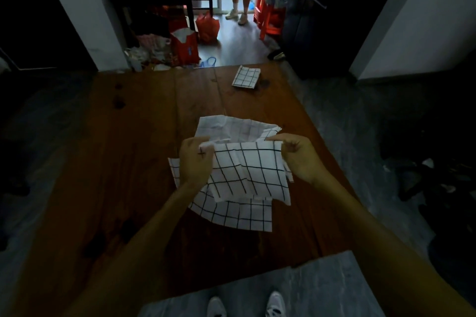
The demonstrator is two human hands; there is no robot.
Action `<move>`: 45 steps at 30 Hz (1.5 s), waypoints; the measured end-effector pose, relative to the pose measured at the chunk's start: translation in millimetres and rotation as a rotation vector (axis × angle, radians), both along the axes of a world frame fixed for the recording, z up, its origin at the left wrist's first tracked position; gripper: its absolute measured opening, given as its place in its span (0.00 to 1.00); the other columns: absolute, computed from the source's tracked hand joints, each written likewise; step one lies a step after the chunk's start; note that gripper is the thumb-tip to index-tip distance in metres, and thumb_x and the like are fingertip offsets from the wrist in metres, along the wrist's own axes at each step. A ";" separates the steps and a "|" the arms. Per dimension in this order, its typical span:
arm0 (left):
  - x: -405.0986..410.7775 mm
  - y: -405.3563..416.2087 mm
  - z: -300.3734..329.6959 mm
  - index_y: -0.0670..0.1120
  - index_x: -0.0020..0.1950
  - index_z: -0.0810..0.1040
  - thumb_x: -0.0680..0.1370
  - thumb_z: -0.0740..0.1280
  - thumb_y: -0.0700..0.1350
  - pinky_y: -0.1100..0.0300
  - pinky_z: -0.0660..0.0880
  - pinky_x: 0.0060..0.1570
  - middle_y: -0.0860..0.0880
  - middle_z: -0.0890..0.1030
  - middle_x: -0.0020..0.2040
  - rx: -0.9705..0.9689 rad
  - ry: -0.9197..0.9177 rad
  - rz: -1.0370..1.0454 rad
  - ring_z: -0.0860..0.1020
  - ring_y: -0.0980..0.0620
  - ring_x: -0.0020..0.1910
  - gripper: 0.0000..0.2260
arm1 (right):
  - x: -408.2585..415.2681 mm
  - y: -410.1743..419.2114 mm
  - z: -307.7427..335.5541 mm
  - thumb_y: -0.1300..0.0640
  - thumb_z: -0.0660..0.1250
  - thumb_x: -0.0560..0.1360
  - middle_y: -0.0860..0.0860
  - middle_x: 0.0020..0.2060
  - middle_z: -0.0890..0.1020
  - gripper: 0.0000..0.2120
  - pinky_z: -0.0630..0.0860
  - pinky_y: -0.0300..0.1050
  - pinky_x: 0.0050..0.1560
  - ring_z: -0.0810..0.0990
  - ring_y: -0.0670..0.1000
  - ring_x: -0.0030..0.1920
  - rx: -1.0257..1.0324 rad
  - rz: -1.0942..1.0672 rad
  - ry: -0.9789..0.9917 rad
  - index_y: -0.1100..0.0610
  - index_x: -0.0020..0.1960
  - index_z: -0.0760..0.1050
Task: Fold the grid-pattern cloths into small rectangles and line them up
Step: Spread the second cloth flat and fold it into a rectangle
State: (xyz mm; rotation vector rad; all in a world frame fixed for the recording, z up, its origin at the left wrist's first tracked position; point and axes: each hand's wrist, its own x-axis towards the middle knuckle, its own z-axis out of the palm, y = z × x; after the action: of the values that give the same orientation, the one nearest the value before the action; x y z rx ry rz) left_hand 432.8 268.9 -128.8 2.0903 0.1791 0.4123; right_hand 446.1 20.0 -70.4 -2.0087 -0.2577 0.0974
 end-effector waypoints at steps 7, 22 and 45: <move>14.0 -79.2 45.9 0.46 0.53 0.80 0.77 0.68 0.46 0.68 0.71 0.49 0.49 0.82 0.50 0.076 -0.183 -0.429 0.77 0.57 0.49 0.08 | 9.0 -3.5 23.0 0.71 0.58 0.77 0.41 0.35 0.79 0.17 0.67 0.36 0.26 0.71 0.40 0.24 -0.094 0.107 0.012 0.57 0.55 0.80; 42.2 -141.4 59.7 0.40 0.44 0.79 0.78 0.67 0.42 0.66 0.71 0.40 0.48 0.81 0.40 0.091 -0.245 -0.394 0.76 0.54 0.40 0.05 | 22.6 -56.6 36.9 0.52 0.67 0.76 0.44 0.42 0.84 0.07 0.77 0.33 0.43 0.81 0.40 0.43 0.099 -0.086 -0.022 0.53 0.49 0.82; 72.9 -106.0 38.7 0.43 0.52 0.82 0.79 0.64 0.42 0.73 0.69 0.43 0.50 0.83 0.45 0.237 -0.136 -0.357 0.78 0.58 0.43 0.08 | 56.5 -68.8 66.5 0.56 0.71 0.73 0.55 0.41 0.85 0.03 0.82 0.47 0.45 0.84 0.53 0.43 0.182 -0.348 -0.054 0.54 0.41 0.82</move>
State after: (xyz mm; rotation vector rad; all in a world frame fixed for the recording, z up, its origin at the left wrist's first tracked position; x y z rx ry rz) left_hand 505.6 162.9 -90.2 2.2574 -0.3345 0.3685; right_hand 502.6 -48.8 -3.9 -1.8478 0.0507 -0.1941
